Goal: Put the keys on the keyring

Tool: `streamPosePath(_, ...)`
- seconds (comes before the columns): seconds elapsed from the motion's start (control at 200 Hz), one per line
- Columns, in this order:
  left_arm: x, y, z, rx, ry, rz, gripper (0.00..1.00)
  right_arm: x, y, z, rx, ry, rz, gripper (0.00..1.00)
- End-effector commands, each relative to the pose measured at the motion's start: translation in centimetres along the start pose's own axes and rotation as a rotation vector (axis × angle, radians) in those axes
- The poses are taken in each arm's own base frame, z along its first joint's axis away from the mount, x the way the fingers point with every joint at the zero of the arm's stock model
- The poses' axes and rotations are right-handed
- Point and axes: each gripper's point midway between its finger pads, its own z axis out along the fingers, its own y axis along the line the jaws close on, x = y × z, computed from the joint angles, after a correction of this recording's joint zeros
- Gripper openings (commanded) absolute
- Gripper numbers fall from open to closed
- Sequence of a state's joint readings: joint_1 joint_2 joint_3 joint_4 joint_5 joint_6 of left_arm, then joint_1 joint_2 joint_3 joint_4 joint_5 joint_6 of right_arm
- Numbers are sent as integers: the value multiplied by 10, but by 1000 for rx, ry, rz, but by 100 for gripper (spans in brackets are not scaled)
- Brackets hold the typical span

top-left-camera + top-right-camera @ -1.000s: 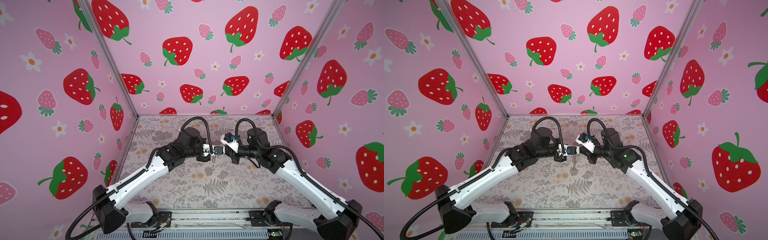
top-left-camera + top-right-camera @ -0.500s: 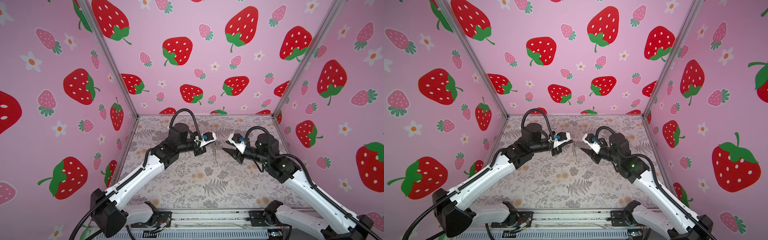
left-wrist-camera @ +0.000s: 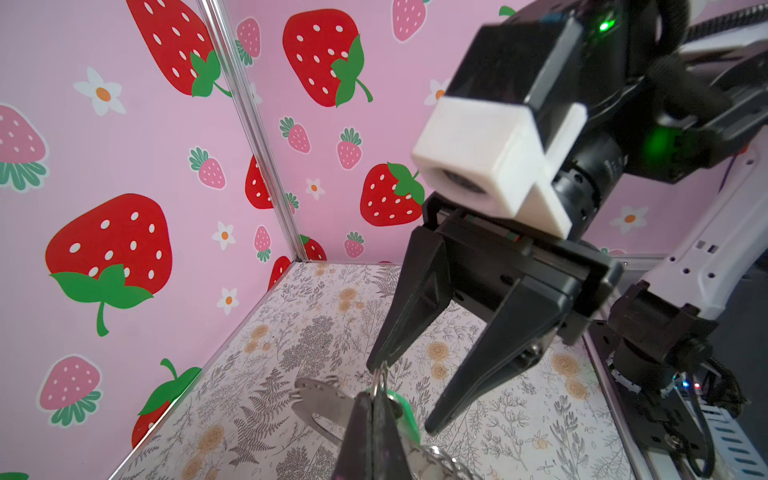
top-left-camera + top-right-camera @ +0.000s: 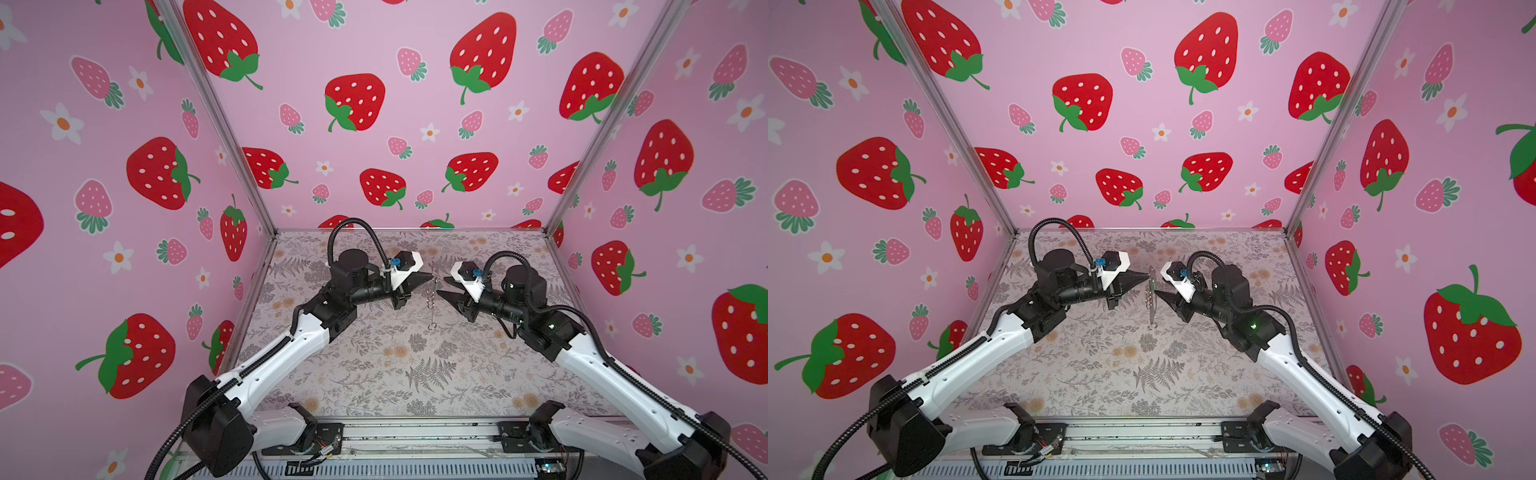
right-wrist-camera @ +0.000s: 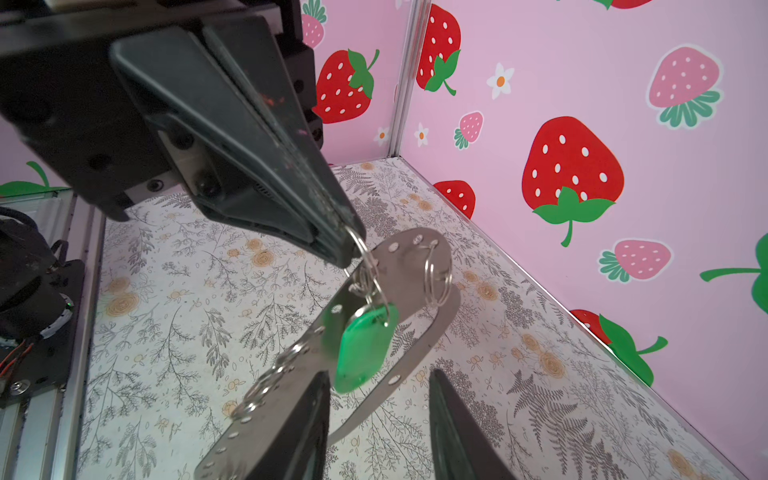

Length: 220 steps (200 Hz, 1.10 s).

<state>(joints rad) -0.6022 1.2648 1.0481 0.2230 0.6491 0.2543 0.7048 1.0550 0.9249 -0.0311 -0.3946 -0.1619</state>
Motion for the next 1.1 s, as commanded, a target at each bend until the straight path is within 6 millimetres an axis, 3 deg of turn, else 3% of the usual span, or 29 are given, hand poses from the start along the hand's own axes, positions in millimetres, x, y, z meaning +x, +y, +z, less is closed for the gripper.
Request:
streamPosePath(0.0,-18,0,-1,9,-82,-11,0,-10,3,3,-28,-57,4,40)
streamPosePath(0.26,-16,-1,1,-6,-78,-27,0,-18,-7,4,24,-82,2,37)
streamPosePath(0.485,-15,-2,8,-19,-71,-54,0,-20,-14,5,63,-93,4,27)
streamPosePath(0.69,-18,3,12,-68,-72,-81,0,-12,-19,5,98,-67,4,10)
streamPosePath(0.87,-24,12,12,-116,-89,-103,0,-8,-22,3,119,-50,-5,2)
streamPosePath(1.096,-35,19,11,-149,-119,-106,0,0,-15,3,111,-25,-25,0)
